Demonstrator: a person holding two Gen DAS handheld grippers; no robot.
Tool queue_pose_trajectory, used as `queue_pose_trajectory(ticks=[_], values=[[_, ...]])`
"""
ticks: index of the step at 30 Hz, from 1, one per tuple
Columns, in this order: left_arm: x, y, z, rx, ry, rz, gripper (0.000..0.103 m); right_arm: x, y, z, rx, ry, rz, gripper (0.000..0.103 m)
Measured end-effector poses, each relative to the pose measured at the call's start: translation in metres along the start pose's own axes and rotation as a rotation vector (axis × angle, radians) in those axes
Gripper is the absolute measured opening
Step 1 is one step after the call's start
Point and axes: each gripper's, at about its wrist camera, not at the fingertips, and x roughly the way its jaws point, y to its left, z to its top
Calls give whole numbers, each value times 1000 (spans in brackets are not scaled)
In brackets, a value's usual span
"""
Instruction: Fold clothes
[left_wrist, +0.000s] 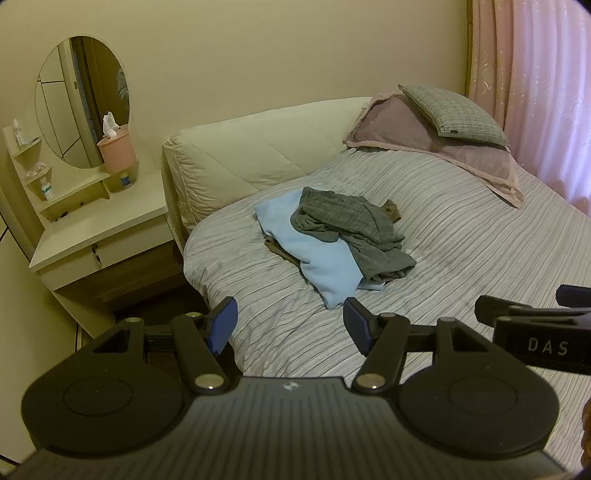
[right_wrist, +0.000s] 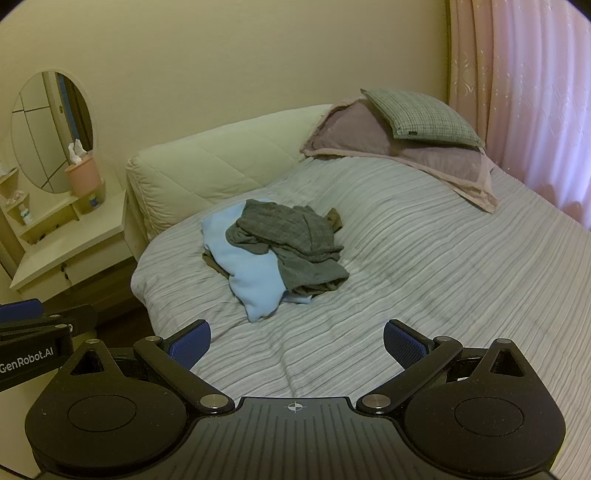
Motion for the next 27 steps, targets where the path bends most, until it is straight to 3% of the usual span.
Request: queue_pose_trajectory(ticks=[27], values=[[-4, 2, 1, 6, 9, 23, 60, -5, -3, 1, 28, -8, 25, 102]])
